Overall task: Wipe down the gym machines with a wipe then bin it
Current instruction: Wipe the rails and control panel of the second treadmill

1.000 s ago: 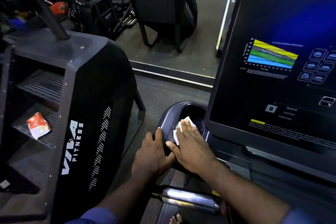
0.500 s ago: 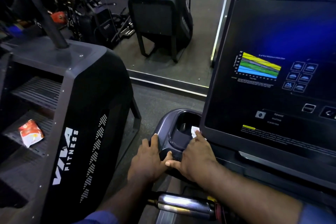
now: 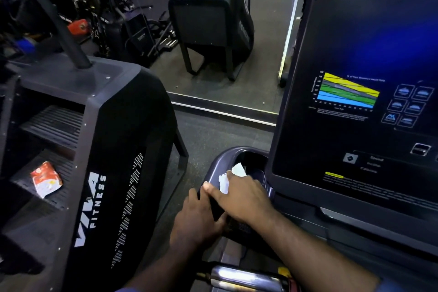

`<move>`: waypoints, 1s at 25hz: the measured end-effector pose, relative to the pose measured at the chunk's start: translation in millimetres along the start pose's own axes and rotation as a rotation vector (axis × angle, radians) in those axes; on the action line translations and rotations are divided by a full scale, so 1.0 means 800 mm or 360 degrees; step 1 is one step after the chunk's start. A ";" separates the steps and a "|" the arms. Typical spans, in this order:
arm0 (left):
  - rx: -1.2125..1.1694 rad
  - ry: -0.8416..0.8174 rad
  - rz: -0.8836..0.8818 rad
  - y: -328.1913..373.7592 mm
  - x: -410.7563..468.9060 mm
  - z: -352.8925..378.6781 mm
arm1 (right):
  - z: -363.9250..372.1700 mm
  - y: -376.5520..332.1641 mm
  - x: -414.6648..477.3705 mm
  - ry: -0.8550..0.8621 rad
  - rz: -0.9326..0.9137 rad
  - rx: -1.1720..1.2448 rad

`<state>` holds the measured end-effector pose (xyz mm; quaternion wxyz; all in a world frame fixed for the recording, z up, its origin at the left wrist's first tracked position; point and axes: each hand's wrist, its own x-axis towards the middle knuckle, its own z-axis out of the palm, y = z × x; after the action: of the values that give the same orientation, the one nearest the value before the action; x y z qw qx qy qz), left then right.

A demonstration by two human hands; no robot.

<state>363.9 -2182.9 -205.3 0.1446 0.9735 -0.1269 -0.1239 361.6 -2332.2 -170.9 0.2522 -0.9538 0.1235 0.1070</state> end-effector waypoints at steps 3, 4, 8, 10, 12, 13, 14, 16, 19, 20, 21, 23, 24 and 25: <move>0.0044 0.0051 0.0040 -0.003 0.003 0.004 | 0.006 0.013 0.011 0.0034 0.0064 -0.0055; 0.0054 0.0061 0.0051 -0.004 0.003 0.005 | 0.002 0.013 0.018 -0.0004 0.0133 -0.0076; 0.0087 0.0119 0.0071 -0.009 0.005 0.011 | -0.027 -0.013 0.061 -0.0335 0.0443 0.0245; 0.0089 0.0125 0.0074 -0.008 0.004 0.012 | -0.029 -0.023 0.085 -0.0329 0.0669 0.0847; 0.0089 0.0110 0.0056 -0.008 0.004 0.010 | -0.022 -0.034 0.106 -0.0071 0.0964 0.1583; 0.0097 0.0099 0.0051 -0.007 0.003 0.009 | -0.016 -0.041 0.115 0.0113 0.1077 0.1883; 0.0104 0.0085 0.0050 -0.007 0.003 0.008 | -0.007 -0.045 0.121 0.0267 0.1147 0.2066; 0.0109 0.0077 0.0044 -0.009 0.003 0.007 | 0.000 -0.056 0.121 0.0396 0.1169 0.2115; 0.0098 0.0113 0.0054 -0.007 0.000 0.004 | 0.000 -0.049 0.111 0.0284 0.1077 0.1723; 0.0094 0.0119 0.0062 -0.005 -0.001 0.003 | -0.004 -0.041 0.103 0.0169 0.1025 0.1540; 0.0077 0.0105 0.0056 -0.006 0.000 0.002 | -0.008 -0.037 0.095 0.0054 0.0943 0.1336; 0.0039 0.0093 0.0040 -0.006 0.000 0.003 | -0.017 -0.036 0.075 -0.0167 0.0781 0.0809; 0.0020 0.0092 0.0037 -0.005 0.000 0.003 | -0.018 -0.038 0.065 -0.0245 0.0703 0.0506; -0.0018 0.0092 0.0032 -0.006 0.000 0.003 | -0.018 -0.039 0.057 -0.0287 0.0606 0.0226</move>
<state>363.9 -2179.1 -208.7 0.1549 0.9745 -0.1317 -0.0950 415.6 -2321.5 -156.9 0.3040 -0.8796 0.2855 0.2286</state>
